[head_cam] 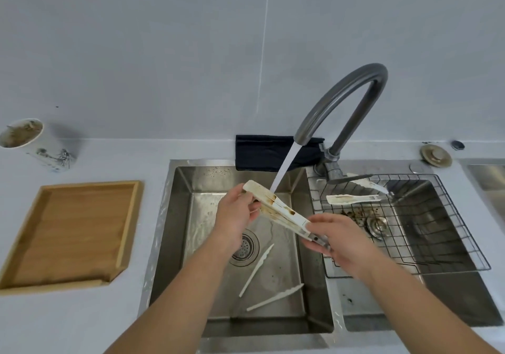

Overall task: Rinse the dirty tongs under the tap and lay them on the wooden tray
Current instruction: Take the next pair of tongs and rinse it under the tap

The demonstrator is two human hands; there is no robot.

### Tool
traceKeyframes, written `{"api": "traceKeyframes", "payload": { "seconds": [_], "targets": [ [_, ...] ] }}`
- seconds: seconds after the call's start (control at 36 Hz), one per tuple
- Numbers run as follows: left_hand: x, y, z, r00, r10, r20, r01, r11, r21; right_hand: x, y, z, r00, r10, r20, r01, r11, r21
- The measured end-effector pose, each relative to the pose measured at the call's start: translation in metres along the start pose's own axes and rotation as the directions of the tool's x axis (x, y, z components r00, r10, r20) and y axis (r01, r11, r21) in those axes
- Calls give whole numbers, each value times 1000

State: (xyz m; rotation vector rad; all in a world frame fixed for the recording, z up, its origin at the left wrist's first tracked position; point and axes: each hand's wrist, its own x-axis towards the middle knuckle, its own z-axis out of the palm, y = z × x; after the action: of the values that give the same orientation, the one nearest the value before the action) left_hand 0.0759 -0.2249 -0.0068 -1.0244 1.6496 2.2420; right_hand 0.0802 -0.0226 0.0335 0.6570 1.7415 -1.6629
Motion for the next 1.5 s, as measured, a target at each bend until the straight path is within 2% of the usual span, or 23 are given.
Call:
{"api": "traceKeyframes", "payload": {
  "seconds": [0.19, 0.36, 0.5, 0.61, 0.69, 0.78, 0.86, 1.03, 1.22, 1.36, 1.5],
  "targets": [
    [8, -8, 4, 997, 75, -22, -72, 987, 141, 8, 2, 8, 989, -56, -140, 66, 996, 65],
    [14, -18, 11, 994, 44, 105, -63, 982, 178, 16, 7, 17, 978, -76, -195, 98, 990, 104],
    [16, -29, 20, 973, 16, 229, -38, 995, 88, 23, 7, 28, 974, -89, -207, 111, 989, 101],
    [17, -33, 23, 961, 32, 274, -35, 999, 5, 28, 5, 35, 973, -96, -208, 117, 989, 94],
    [20, -31, 23, 968, 10, 253, -2, 999, -34, 29, 3, 40, 973, -104, -208, 124, 989, 85],
    [27, -23, 23, 989, -16, 150, 23, 999, -40, 28, -1, 44, 974, -120, -193, 132, 990, 47],
    [38, -14, 23, 997, -14, 82, 25, 990, -142, 25, -2, 47, 976, -140, -167, 143, 990, 3],
    [45, 1, 28, 999, -39, -3, 39, 993, -115, 22, 0, 43, 979, -146, -142, 151, 988, 21],
    [45, -5, 26, 984, -57, 169, 70, 995, -68, 30, -3, 37, 986, -127, -108, 116, 988, -100],
    [43, -2, 27, 988, -21, 150, 23, 1000, -13, 32, -1, 41, 986, -145, -83, 125, 970, -211],
    [42, -2, 34, 995, -5, 95, 4, 1000, 14, 26, 1, 45, 971, -237, -13, 220, 917, -332]
  ]
}}
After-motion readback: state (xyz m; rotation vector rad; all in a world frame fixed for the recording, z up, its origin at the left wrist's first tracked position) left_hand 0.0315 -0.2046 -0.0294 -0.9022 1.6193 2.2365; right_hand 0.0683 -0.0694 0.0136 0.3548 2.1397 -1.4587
